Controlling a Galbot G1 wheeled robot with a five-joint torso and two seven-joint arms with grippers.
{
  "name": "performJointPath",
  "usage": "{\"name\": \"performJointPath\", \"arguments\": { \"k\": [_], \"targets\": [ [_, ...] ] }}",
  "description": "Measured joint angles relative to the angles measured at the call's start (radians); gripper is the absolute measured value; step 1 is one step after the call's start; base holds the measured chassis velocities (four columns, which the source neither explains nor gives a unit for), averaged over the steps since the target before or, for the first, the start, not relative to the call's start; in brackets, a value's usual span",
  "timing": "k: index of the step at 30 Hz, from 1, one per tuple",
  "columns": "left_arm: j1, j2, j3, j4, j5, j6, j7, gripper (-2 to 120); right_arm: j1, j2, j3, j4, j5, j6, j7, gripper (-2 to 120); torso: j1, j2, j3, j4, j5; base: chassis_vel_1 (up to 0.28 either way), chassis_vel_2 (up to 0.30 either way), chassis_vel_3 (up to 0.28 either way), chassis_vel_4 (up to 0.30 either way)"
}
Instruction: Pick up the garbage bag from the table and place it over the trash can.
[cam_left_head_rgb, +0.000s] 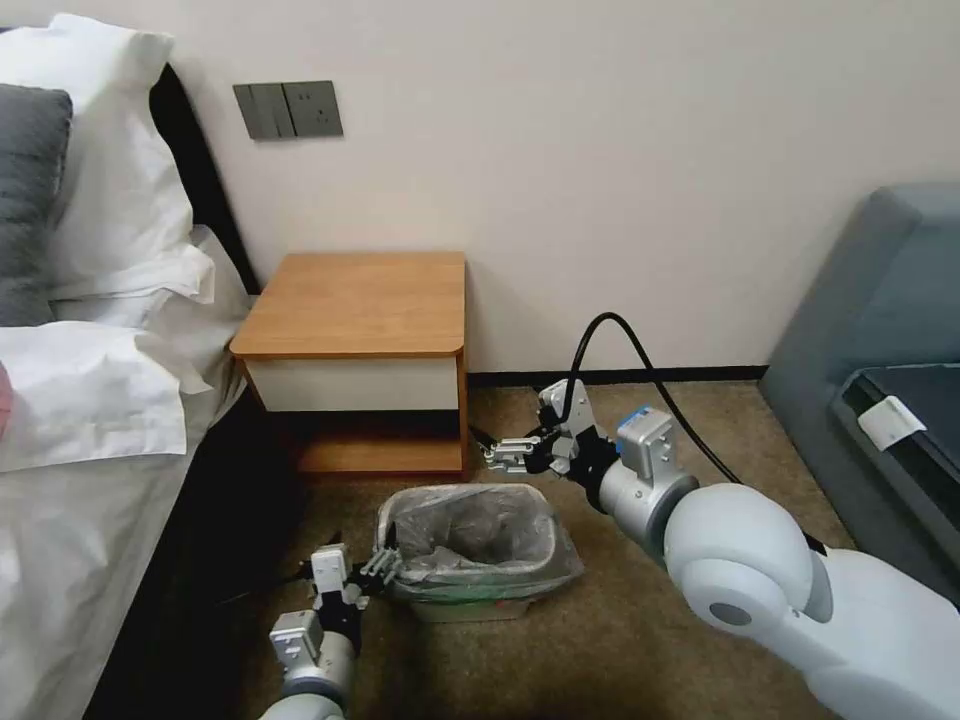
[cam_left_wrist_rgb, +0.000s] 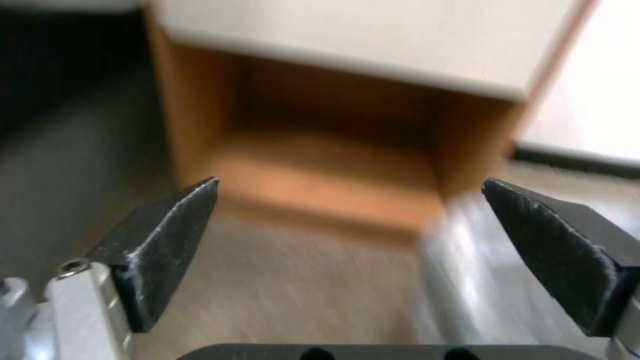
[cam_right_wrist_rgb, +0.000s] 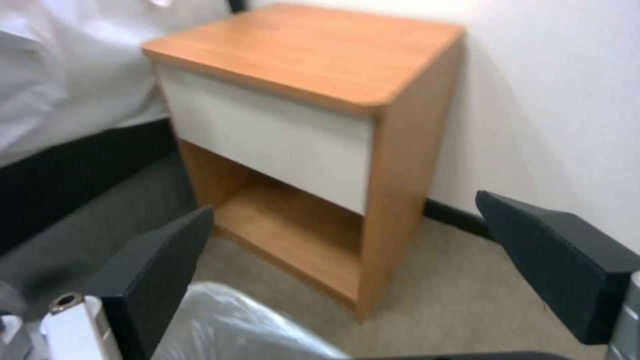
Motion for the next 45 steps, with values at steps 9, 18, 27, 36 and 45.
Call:
{"name": "performJointPath", "arguments": {
  "k": [9,18,27,36,45],
  "targets": [
    [0.102,0.050,-0.134,-0.054,0.108,-0.244,0.126,100,-0.718,0.322,0.519,-0.262,-0.667,0.619,-0.432,100,0.000,0.000,0.000,-0.0005,0.0003,0.000,0.000,0.000,0.000],
    [0.217,-0.031,-0.122,-0.106,0.167,-0.337,0.102,100,-0.954,0.575,0.635,-0.272,-0.812,0.810,-0.445,100,0.000,0.000,0.000,-0.0001,0.0000,0.000,0.000,0.000,0.000],
    [0.228,-0.041,-0.117,-0.110,0.172,-0.338,0.098,100,-0.975,0.589,0.632,-0.266,-0.818,0.824,-0.433,100,0.000,0.000,0.000,-0.0001,0.0002,0.000,0.000,0.000,0.000],
    [0.226,-0.041,-0.116,-0.110,0.171,-0.336,0.097,100,-0.970,0.584,0.628,-0.265,-0.812,0.817,-0.431,100,0.000,0.000,0.000,-0.0001,0.0003,0.000,0.000,0.000,0.000],
    [0.225,-0.040,-0.116,-0.108,0.170,-0.334,0.096,100,-0.968,0.582,0.625,-0.264,-0.809,0.814,-0.429,100,0.000,0.000,0.000,-0.0003,0.0003,0.000,0.000,0.000,0.000]
  ]
}}
